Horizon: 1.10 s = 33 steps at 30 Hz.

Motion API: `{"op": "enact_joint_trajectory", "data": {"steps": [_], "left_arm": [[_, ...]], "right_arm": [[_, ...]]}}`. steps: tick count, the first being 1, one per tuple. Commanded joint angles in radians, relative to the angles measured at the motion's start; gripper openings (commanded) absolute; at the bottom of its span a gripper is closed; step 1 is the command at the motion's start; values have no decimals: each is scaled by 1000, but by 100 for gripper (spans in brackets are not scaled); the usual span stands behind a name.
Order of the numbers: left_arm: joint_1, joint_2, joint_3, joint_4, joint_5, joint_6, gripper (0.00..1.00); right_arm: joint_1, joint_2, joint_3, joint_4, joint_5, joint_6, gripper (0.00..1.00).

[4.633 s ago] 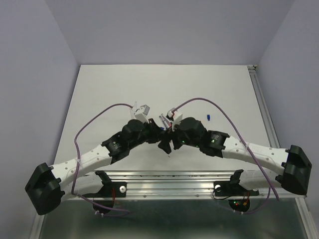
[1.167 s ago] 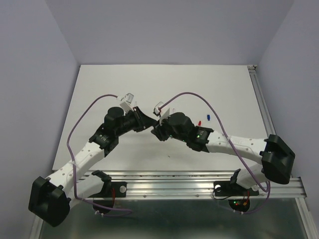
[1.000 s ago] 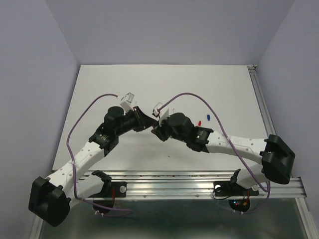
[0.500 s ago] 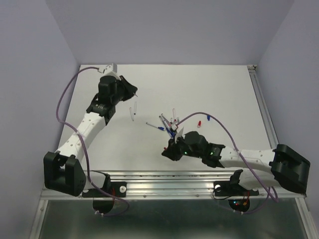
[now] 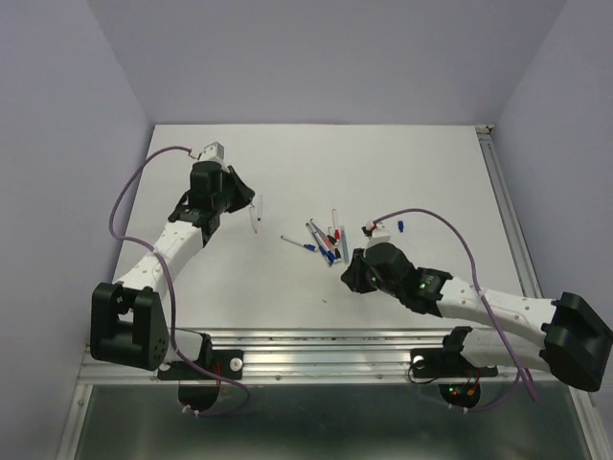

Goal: Open the pen caps

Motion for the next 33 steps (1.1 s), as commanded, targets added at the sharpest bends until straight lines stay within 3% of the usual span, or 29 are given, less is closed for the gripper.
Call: {"op": "enact_joint_trajectory", "data": {"steps": [1,7,17,29,33], "left_arm": [[-28,-40,-118,-44,-68,-27,0],[-98,-18,-149,-174,-280,-59,0],[-120,129,-63,-209,-338,-53,0],[-167,252,24,-240,-387,-65,3],[-173,275,36,-248,-390,-68,4]], "right_arm": [[-138,63,90,-156,140,37,1],[-284,143,97,-152,134,36,1],[-392,264,168,-147,178,-13,3],[-433,416,229,-137,214,-58,22],[-435,424,240,-167,247,-52,35]]}}
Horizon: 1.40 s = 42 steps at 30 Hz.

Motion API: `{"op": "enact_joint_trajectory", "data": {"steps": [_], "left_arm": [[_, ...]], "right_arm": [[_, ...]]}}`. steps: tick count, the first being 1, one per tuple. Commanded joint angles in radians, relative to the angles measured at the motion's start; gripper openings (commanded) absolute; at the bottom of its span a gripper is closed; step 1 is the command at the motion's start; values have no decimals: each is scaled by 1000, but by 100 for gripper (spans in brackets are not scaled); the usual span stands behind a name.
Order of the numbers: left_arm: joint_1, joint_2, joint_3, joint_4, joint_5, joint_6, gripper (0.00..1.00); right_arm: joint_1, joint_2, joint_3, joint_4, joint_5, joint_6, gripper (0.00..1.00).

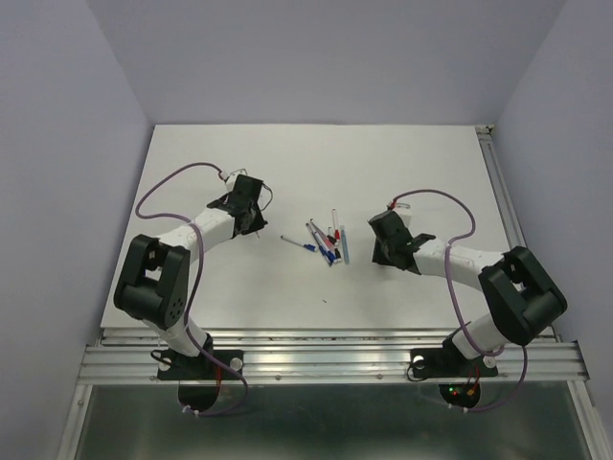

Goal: Open the pen caps

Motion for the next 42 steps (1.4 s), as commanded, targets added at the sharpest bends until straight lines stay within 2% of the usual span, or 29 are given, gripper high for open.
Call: {"op": "enact_joint_trajectory", "data": {"steps": [1,2,6,12,14,15,16,18,21,25,26,28,29,30,32,35,42], "left_arm": [[-8,13,44,-22,-42,-10,7],[-8,15,46,-22,-45,-12,8],[-8,25,56,-31,-57,-14,15],[-7,47,69,-38,-65,-14,23],[-8,47,70,-39,-68,-14,29],[-7,49,70,-42,-68,-14,31],[-8,49,72,-42,-66,-14,32],[-10,39,72,-42,-63,-12,45],[-11,15,70,-44,-59,-10,49],[-40,-40,52,-39,-48,-10,66],[-47,-69,47,-33,-45,-10,76],[-57,-103,35,-28,-36,-12,84],[-65,-140,23,-24,-24,-12,92],[-68,-161,15,-18,-19,-12,94],[-73,-229,-9,-8,-5,-12,99],[-76,-327,-60,-1,-17,-43,99],[-76,-479,-178,-41,-73,-121,99]], "right_arm": [[-6,4,49,-23,58,-5,36],[-6,-5,49,-26,57,-1,46],[-4,-50,46,-40,52,1,50],[-6,-178,35,-54,20,-1,64],[-4,-218,31,-54,-13,-7,66],[-6,-235,26,-45,-29,-22,73],[-4,-270,25,-43,-50,-31,75],[-4,-298,19,-25,-110,-53,79],[-6,-337,15,0,-156,-65,80],[-4,-329,37,14,-165,-84,81],[-4,-309,43,17,-181,-94,83],[-4,-280,61,17,-199,-99,85],[-4,-263,81,18,-210,-99,87],[-4,-248,94,12,-211,-100,100],[-4,-188,123,2,-211,-104,100],[-4,-104,173,-2,-175,-114,100],[6,73,281,-9,-188,-162,88]]}}
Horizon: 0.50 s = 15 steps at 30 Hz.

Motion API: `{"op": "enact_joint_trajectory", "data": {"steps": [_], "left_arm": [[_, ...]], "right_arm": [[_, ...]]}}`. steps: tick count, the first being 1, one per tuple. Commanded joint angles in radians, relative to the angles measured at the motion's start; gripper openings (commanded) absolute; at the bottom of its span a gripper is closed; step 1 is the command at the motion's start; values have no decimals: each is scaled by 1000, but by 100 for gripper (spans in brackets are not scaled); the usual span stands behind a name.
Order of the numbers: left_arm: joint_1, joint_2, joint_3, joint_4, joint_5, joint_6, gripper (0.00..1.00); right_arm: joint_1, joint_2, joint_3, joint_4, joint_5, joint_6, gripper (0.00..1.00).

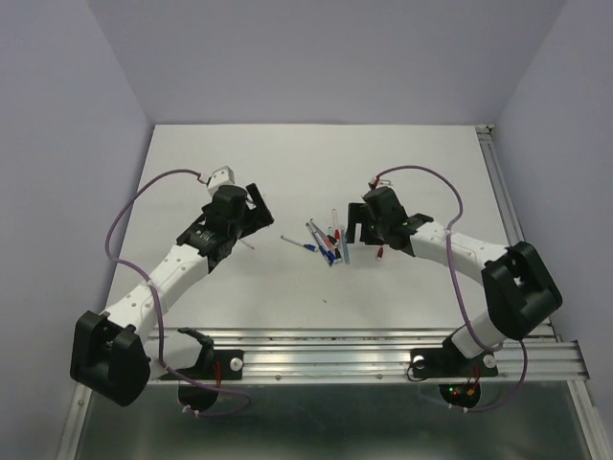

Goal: Open the pen caps

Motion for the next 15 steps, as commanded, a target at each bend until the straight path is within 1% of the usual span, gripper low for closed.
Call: {"op": "enact_joint_trajectory", "data": {"steps": [1,2,3,6,14,15], "left_arm": [[2,-59,-84,-37,-49,-77,99],[1,-76,-97,-38,-51,-87,99],[2,-84,-109,-38,-49,-97,99],[0,-101,-141,-35,-42,-109,99],[0,-99,-141,-31,-32,-106,99],[0,-101,-143,-31,-29,-106,99]], "right_arm": [[14,78,92,20,2,-60,86],[15,93,118,16,5,-61,85],[17,125,128,11,21,-63,82],[21,176,161,9,45,-76,77],[29,260,204,15,42,-98,73],[29,267,206,17,45,-100,70]]}}
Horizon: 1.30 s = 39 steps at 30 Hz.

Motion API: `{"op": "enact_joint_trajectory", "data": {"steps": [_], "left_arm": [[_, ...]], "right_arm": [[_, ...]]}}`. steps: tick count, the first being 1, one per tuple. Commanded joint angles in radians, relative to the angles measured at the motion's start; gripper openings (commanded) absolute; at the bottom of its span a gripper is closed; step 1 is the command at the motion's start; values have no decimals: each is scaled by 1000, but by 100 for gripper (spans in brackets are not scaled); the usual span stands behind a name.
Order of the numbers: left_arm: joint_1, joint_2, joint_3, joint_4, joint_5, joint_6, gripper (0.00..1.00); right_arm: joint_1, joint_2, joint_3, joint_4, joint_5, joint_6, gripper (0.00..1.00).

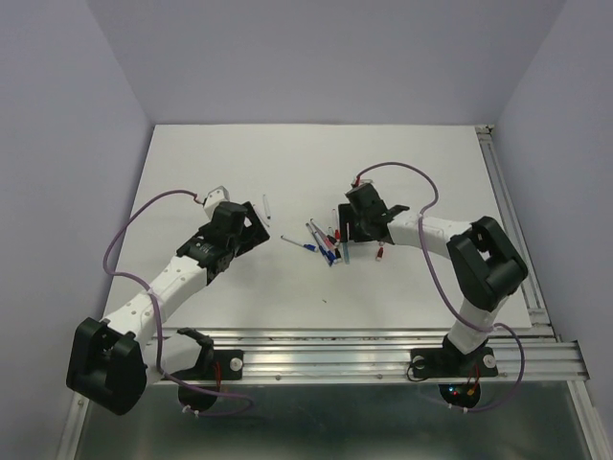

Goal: Open the pen caps

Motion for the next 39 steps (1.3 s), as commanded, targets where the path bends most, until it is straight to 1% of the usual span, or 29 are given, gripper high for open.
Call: {"op": "enact_joint_trajectory", "data": {"steps": [1,3,5,8,11,12,14,15,20,21,24,25,27,28,29,30,31,32,33,34,35,36,37,39], "left_arm": [[0,-31,-2,15,-13,-9,99],[0,-36,-2,17,-13,-9,99],[0,-40,-5,17,-13,-9,99],[0,-47,-6,18,-11,-11,99],[0,-53,-6,20,-11,-9,99],[2,-54,-6,19,-11,-9,99],[0,-53,-5,20,-10,-8,99],[0,-56,-5,20,-10,-8,99],[0,-59,-5,18,-5,-6,99],[0,-60,-5,22,-3,-5,99],[-1,-66,-5,29,18,3,99],[-3,-70,-6,54,33,21,99],[-9,-88,-22,98,116,49,99],[-21,-94,-28,159,200,79,99],[-29,-102,-48,193,237,99,99],[-41,-117,-59,231,309,119,99],[-55,-125,-71,320,360,136,99],[-82,-138,-94,362,448,165,99],[-96,-143,-103,402,490,173,99],[-108,-143,-112,472,522,178,99],[-125,-134,-120,501,568,178,99],[-150,-126,-117,524,581,179,99],[-167,-119,-115,566,587,175,99],[-206,-87,-99,615,593,162,99]], "right_arm": [[10,22,63,20,30,-22,68],[12,45,68,23,43,-24,64],[15,69,79,19,48,-25,64],[18,94,92,5,56,-28,61],[26,115,92,-3,86,-10,51],[27,117,92,-11,100,5,45],[30,114,86,-12,112,22,38],[32,112,80,-18,126,38,32],[32,118,83,-72,218,114,22],[30,118,92,-92,246,128,18],[32,99,102,-110,273,137,12],[32,83,102,-109,277,137,11],[32,20,91,-90,278,144,9],[32,-10,82,-80,271,145,8],[32,-41,50,-60,257,145,8],[32,-122,30,-8,211,145,8],[32,-162,2,21,180,154,7],[32,-209,-22,52,150,165,7],[32,-246,-68,98,92,186,7],[32,-317,-85,115,61,237,7],[32,-345,-96,129,27,261,6],[33,-369,-124,162,-19,292,5],[38,-395,-136,182,-27,349,2],[67,-449,-162,216,-3,399,2]]}}
